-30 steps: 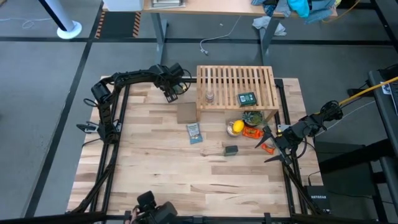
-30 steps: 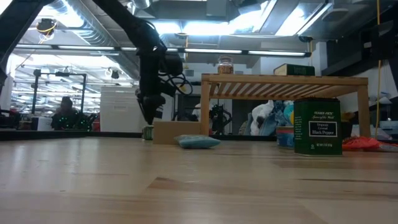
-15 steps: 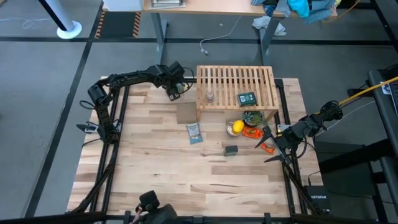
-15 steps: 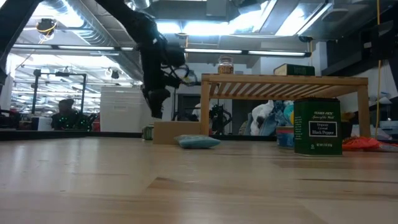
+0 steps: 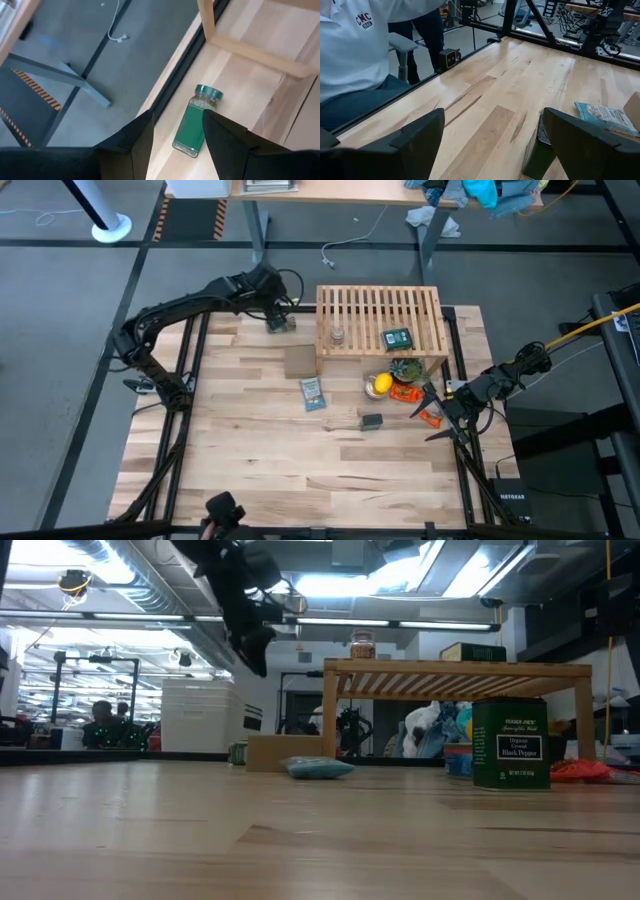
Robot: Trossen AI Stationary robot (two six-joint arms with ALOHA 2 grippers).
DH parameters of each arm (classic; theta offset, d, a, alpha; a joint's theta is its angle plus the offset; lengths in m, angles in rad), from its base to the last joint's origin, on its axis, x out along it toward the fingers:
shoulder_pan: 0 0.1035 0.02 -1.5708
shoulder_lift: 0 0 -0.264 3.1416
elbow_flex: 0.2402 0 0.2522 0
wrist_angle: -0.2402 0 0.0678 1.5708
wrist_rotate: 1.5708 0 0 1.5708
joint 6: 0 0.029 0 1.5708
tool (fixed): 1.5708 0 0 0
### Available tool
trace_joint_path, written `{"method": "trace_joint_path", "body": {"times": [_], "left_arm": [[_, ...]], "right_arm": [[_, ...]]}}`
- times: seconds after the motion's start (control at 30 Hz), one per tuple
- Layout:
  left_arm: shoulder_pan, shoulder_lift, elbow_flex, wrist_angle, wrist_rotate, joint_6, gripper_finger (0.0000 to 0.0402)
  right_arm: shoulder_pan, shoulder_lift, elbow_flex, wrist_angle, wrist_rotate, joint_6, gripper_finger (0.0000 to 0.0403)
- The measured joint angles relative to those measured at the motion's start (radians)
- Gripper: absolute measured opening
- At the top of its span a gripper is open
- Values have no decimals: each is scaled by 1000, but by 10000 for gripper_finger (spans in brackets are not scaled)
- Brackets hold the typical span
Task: Shelf spices
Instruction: Put the green seasoning bottle on the shelf
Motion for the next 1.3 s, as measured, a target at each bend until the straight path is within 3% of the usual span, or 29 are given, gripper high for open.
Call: {"method": "trace_joint_path", "body": {"times": [0.1, 0.27, 0.53, 0.87, 1.07, 1.3], "left_arm": [[3, -20, 0, 3, 0, 2, 163], [4, -22, 0, 6, 0, 6, 163], [4, -19, 0, 5, 0, 5, 163], [4, -18, 0, 2, 0, -7, 163], [4, -18, 0, 2, 0, -7, 163], [16, -16, 0, 2, 122, 6, 163]], "right_arm": [[0, 0, 0, 1, 39, -11, 344], [0, 0, 0, 0, 238, -68, 344], [0, 0, 0, 24, 450, -106, 344], [0, 0, 0, 90, 444, -97, 344], [0, 0, 0, 163, 437, 10, 344], [0, 0, 0, 158, 464, 27, 344]]}}
